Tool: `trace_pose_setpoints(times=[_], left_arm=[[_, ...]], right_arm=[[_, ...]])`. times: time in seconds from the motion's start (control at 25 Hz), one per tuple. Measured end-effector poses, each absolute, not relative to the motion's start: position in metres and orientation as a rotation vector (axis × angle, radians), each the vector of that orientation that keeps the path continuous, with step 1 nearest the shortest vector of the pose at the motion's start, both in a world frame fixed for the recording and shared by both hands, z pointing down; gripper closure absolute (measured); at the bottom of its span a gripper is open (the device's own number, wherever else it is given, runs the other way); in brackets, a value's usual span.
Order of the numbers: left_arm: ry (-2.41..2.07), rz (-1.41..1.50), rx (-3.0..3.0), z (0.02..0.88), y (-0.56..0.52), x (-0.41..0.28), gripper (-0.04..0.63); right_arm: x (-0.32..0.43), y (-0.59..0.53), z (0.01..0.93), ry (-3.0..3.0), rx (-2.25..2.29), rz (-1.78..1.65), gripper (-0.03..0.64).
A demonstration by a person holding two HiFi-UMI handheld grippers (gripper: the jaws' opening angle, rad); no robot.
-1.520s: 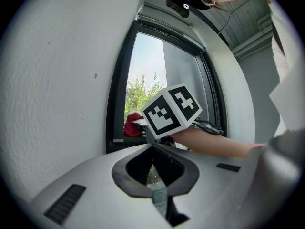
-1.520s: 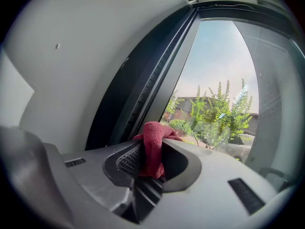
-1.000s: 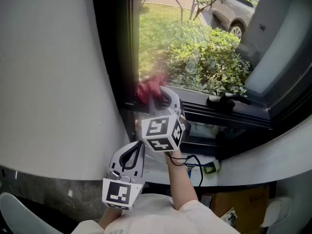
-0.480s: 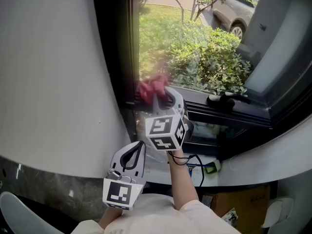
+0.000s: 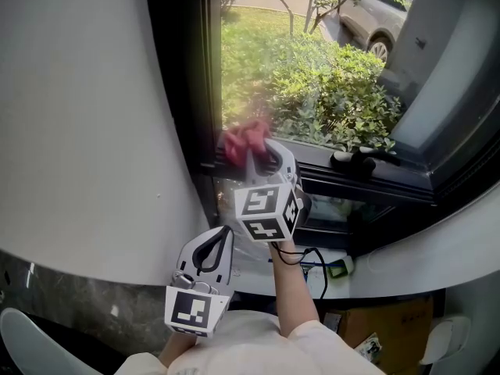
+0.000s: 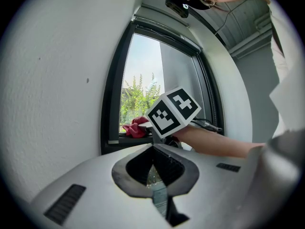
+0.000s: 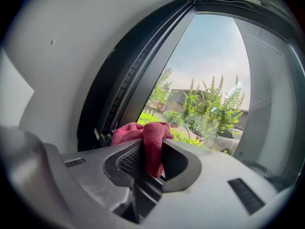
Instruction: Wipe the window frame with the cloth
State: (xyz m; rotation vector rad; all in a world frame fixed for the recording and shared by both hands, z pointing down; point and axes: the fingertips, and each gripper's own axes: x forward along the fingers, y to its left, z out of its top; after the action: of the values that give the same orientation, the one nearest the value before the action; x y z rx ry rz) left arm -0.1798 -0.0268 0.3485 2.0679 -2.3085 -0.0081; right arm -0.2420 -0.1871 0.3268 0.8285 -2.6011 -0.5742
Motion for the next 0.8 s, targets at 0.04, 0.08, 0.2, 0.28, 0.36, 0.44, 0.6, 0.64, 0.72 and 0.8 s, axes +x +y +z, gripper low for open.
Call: trace_pose_setpoints(times=[0.04,0.08,0.2,0.28,0.36,0.44,0.6,0.64,0.72,0.8], left_arm=[[-2.309,-0.007,2.069,0.349,-0.027,-0.18,0.588],[-2.309,-0.007,2.069,0.349,-0.027,-0.18,0.588],[-2.305,-0.009,2.066,0.349,-0.027,-0.18,0.588],[-2.301,-0.01,2.069,0.349,-0.028,-0.179,0.588],[-2.296,-0.013,2.077,0.349,-0.029,-0.178,0.588],[-2.291,-0.015,2.086,0.349,-0.03,-0.176,0.588],[-2.286,-0.014,2.088,0.349,-0.031,-0.175,0.588],[-2.285,-0.013,2.089,0.349,-0.031,-0.175,0.588],[-2.282,-0.016,2.092,0.348,-0.031,-0.174,0.588],[-2.279,-0.019,2.098,0.348,-0.032,-0.173,0.588]], right_arm=[[-0.242,-0.188,0.327,-2.596,0.829,-0.577,0.526],[-0.241,-0.189,0.327,-2.588,0.832,-0.584,0.526],[-0.235,-0.194,0.326,-2.568,0.847,-0.595,0.526],[-0.231,-0.197,0.325,-2.567,0.851,-0.584,0.526],[-0.229,-0.199,0.325,-2.561,0.856,-0.586,0.526],[-0.227,-0.2,0.325,-2.556,0.862,-0.589,0.526],[-0.223,-0.202,0.325,-2.549,0.872,-0.587,0.526],[-0.222,-0.202,0.325,-2.549,0.874,-0.587,0.526],[-0.22,-0.203,0.325,-2.55,0.878,-0.585,0.526],[-0.218,-0.204,0.325,-2.549,0.884,-0.583,0.526]])
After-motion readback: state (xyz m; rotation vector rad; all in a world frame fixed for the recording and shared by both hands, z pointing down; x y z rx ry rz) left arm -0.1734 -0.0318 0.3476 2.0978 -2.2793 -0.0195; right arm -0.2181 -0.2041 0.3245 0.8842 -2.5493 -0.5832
